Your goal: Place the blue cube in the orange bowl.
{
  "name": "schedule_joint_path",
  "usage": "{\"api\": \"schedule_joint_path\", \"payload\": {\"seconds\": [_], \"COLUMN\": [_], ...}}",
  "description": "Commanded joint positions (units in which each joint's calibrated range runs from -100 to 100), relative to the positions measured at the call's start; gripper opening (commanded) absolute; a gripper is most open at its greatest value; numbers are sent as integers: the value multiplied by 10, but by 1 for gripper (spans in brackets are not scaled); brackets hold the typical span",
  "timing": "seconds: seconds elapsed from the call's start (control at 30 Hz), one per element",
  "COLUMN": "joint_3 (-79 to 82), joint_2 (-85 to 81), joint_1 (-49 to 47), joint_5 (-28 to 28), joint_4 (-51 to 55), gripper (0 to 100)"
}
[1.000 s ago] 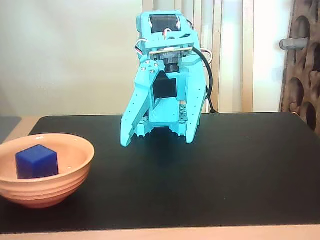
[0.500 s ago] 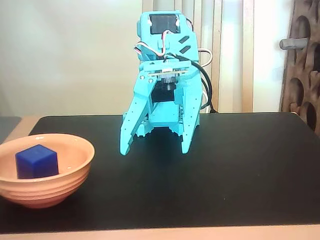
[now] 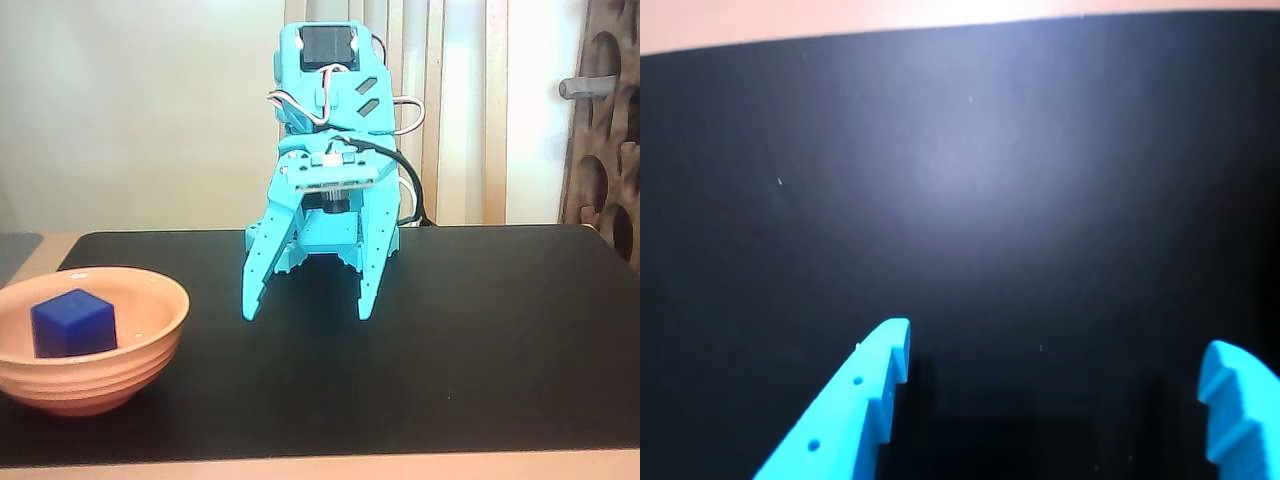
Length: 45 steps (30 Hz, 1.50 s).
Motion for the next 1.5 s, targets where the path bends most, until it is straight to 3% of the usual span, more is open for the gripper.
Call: {"api": "schedule_joint_path", "payload": {"seconds": [0.0,0.43,0.97,1.47], "joint_3": [5,5,5,5], "joint_2": [-12,-12,-12,-12], "joint_1": [1,1,6,5], "joint_5": [3,3,4,4], "joint_4": [26,73,86,93], "gripper": [33,15,0,0]}}
